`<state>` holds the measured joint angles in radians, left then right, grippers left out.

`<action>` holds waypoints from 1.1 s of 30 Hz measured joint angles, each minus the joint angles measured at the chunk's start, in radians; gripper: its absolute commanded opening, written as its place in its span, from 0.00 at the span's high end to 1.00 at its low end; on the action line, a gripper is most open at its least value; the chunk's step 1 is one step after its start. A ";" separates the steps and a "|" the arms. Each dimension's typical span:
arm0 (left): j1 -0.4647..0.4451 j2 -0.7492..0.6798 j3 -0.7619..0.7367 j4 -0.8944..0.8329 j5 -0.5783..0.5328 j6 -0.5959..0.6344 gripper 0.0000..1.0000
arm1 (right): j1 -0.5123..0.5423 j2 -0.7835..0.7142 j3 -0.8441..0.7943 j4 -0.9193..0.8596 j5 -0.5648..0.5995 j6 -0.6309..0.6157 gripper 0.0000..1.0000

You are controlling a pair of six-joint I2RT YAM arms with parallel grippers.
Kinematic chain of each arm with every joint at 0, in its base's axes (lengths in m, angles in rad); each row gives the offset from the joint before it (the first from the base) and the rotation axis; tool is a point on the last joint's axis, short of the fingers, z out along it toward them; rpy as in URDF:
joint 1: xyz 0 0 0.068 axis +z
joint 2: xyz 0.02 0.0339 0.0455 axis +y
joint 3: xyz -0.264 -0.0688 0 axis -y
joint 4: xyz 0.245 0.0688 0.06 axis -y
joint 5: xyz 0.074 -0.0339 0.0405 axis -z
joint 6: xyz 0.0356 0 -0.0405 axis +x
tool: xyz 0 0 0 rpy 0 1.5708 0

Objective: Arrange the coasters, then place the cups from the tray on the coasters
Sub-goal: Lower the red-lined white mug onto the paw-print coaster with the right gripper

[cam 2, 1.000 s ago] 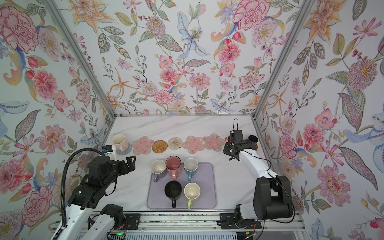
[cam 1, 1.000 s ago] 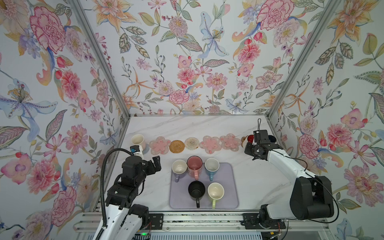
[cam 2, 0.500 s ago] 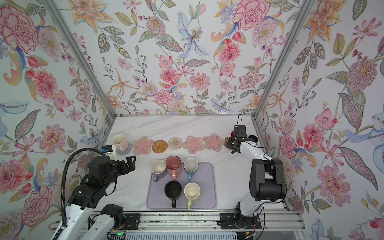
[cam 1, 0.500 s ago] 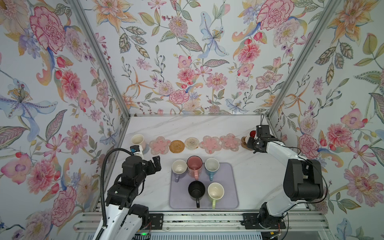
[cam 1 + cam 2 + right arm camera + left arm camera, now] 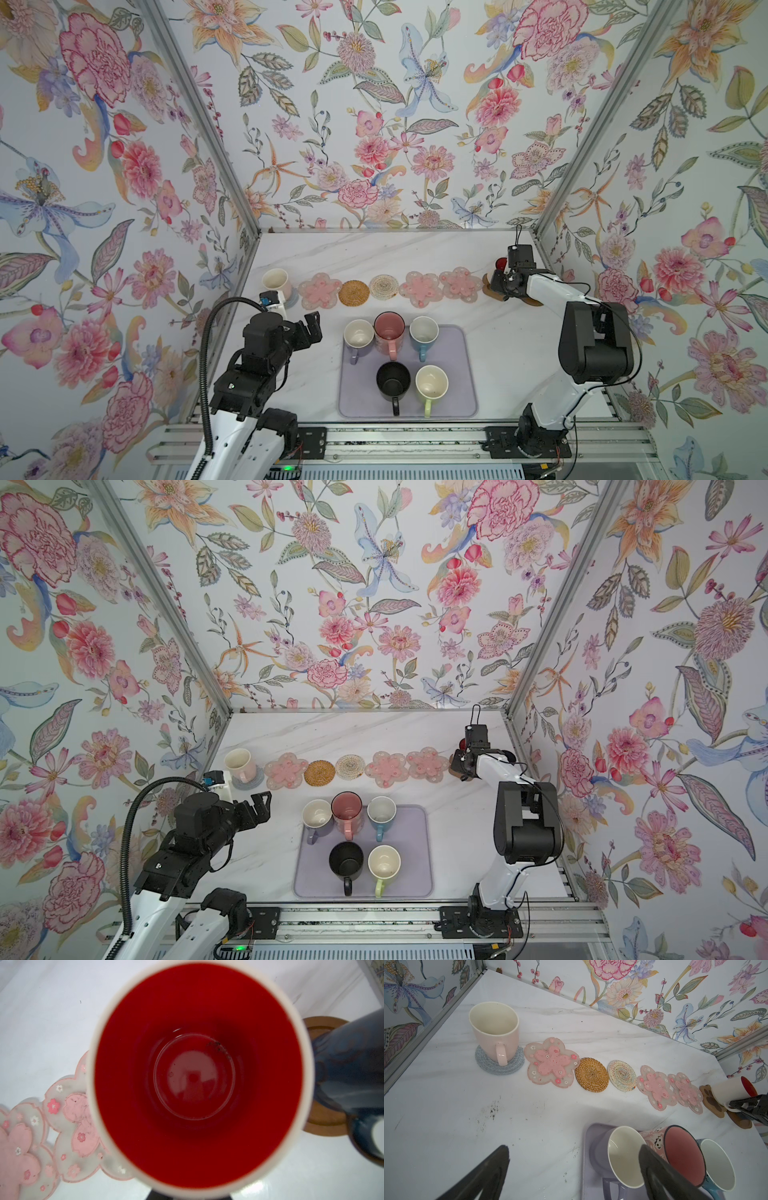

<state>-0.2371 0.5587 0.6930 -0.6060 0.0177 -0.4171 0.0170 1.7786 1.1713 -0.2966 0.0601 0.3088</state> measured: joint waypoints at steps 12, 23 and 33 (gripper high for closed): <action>0.000 -0.001 -0.002 0.000 0.000 0.000 0.01 | 0.000 0.051 0.019 0.002 0.010 -0.019 1.00; 0.000 -0.003 -0.002 0.000 0.000 0.000 0.01 | 0.000 0.071 0.043 0.002 0.016 -0.026 1.00; -0.005 -0.003 -0.002 0.000 0.000 0.000 0.01 | 0.000 0.080 0.051 0.002 0.025 -0.026 0.97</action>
<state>-0.2417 0.5552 0.6910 -0.6056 0.0174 -0.4175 0.0174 1.8587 1.2228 -0.2943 0.0849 0.2825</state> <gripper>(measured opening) 0.989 0.159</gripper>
